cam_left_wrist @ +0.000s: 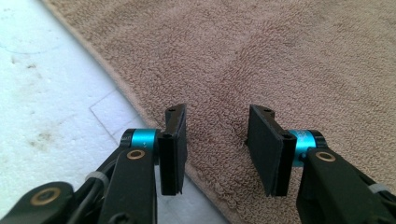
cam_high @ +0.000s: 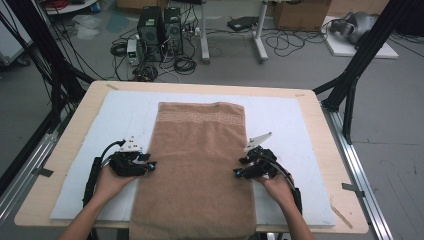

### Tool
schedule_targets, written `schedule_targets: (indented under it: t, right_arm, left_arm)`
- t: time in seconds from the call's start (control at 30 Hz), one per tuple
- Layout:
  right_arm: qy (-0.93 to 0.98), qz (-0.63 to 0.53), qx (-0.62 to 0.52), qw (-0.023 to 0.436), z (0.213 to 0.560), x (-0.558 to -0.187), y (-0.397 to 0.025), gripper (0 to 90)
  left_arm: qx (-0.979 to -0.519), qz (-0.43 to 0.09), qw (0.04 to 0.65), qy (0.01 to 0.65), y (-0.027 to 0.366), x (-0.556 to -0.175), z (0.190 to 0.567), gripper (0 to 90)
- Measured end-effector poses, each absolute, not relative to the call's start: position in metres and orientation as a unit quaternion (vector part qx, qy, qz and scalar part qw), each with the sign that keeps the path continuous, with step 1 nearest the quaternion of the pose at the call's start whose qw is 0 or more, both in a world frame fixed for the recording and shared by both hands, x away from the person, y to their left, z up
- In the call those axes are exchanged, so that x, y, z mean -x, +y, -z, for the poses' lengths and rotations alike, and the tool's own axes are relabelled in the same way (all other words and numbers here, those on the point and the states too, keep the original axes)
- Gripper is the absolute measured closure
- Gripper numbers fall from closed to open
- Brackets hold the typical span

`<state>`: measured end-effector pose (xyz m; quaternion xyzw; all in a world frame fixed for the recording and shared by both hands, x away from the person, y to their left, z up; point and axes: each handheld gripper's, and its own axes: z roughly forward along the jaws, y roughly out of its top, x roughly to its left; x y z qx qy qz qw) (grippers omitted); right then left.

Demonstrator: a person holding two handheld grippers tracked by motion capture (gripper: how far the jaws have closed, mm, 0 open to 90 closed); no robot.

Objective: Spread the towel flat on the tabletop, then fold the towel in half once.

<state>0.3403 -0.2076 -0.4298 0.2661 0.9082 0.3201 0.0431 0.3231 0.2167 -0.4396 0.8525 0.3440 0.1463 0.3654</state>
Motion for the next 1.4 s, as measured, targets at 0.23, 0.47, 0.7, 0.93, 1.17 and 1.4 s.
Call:
schedule_targets:
  t: [0.23, 0.47, 0.7, 0.93, 1.17, 1.4]
  right_arm:
    - [0.907, -0.323, -0.262, 0.071, 0.434, -0.326, -0.206, 43.6]
    - [0.894, -0.347, -0.278, 0.063, 0.431, -0.332, -0.211, 35.0]
    - [0.873, -0.380, -0.295, 0.077, 0.408, -0.346, -0.221, 27.2]
    - [0.868, -0.390, -0.293, 0.089, 0.388, -0.355, -0.218, 24.4]
    - [0.872, -0.389, -0.283, 0.090, 0.385, -0.357, -0.214, 24.2]
    - [0.868, -0.396, -0.285, 0.091, 0.386, -0.360, -0.216, 23.6]
  left_arm:
    - [-0.856, -0.151, 0.359, 0.341, 0.218, -0.319, 0.439, 56.4]
    - [-0.837, -0.138, 0.397, 0.351, 0.228, -0.316, 0.436, 47.1]
    - [-0.823, -0.149, 0.422, 0.349, 0.228, -0.319, 0.420, 41.9]
    - [-0.818, -0.151, 0.433, 0.348, 0.230, -0.322, 0.413, 41.7]
    - [-0.813, -0.149, 0.436, 0.355, 0.233, -0.324, 0.411, 41.2]
    - [-0.809, -0.155, 0.438, 0.360, 0.235, -0.330, 0.404, 40.0]
